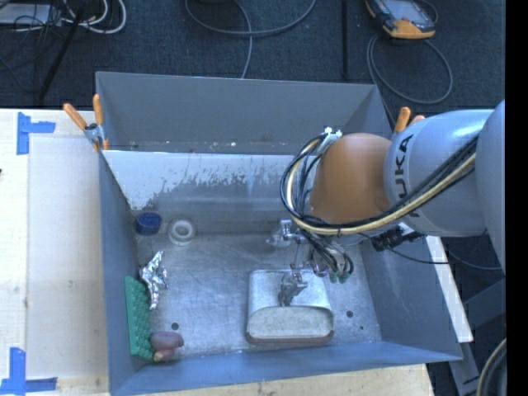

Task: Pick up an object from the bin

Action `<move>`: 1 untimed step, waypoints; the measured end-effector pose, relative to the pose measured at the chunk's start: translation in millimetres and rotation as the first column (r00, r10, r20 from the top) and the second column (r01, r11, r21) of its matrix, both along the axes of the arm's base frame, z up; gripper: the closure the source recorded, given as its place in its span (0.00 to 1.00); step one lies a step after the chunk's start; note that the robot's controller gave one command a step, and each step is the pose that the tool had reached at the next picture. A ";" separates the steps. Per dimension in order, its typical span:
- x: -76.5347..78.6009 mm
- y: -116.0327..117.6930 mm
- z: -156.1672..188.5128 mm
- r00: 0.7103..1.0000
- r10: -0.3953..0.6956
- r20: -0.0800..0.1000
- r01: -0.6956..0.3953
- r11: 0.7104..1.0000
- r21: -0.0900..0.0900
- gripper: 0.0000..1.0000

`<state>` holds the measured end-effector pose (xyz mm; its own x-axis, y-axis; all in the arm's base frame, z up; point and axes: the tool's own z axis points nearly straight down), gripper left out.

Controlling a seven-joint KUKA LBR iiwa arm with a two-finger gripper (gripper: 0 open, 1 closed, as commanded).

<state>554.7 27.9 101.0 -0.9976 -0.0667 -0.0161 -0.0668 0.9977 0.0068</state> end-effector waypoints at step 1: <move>-24.2 -13.0 24.4 0.994 0.107 -0.015 -0.107 0.994 -0.008 0.00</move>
Offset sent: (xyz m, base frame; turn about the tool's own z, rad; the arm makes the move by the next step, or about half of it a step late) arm -0.0244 -0.0132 0.0240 -0.1079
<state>530.5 14.9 125.3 -0.9849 -0.1731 -0.0002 -0.1731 0.9849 -0.0002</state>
